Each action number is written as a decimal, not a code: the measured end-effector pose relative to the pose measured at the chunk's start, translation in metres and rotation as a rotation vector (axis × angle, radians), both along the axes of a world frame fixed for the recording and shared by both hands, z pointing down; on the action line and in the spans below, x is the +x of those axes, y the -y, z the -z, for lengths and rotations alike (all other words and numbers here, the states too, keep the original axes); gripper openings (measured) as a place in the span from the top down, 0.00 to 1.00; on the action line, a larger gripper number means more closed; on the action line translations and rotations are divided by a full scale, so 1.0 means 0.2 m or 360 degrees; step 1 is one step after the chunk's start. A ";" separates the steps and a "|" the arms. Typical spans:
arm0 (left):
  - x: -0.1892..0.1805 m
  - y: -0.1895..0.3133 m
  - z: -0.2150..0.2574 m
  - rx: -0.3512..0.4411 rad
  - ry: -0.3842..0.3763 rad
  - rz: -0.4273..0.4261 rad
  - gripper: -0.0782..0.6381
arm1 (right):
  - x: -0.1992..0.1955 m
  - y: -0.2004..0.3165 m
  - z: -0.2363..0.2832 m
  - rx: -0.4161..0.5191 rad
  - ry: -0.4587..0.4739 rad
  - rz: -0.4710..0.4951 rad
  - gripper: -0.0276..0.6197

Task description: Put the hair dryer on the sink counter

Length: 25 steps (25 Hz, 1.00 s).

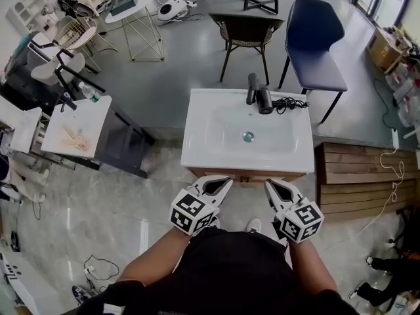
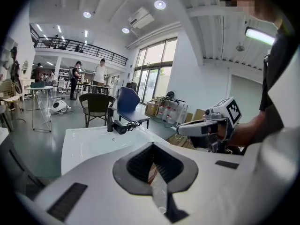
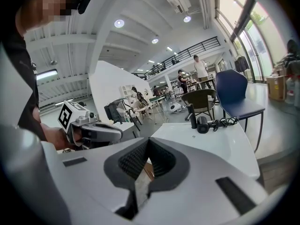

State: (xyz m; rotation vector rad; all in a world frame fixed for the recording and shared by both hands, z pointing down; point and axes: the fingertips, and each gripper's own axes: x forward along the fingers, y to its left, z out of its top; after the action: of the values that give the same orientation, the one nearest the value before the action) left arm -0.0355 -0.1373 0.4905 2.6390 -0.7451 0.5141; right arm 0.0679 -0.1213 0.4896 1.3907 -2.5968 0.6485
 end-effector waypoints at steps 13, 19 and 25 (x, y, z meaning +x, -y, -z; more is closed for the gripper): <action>-0.01 0.02 0.00 -0.0007 -0.0020 0.0013 0.89 | -0.02 0.00 0.00 -0.0007 -0.0017 0.0005 0.95; 0.00 0.01 0.01 0.0002 -0.0023 0.0016 0.89 | -0.01 -0.01 -0.01 -0.0011 -0.0019 0.0000 0.95; -0.01 0.01 0.01 0.0004 -0.0025 0.0020 0.89 | -0.01 -0.02 -0.01 -0.0015 -0.0017 0.0000 0.95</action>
State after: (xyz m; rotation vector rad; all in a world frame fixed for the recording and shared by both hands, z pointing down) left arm -0.0374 -0.1384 0.4877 2.6360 -0.7572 0.4884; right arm 0.0654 -0.1179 0.4926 1.3881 -2.5824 0.6508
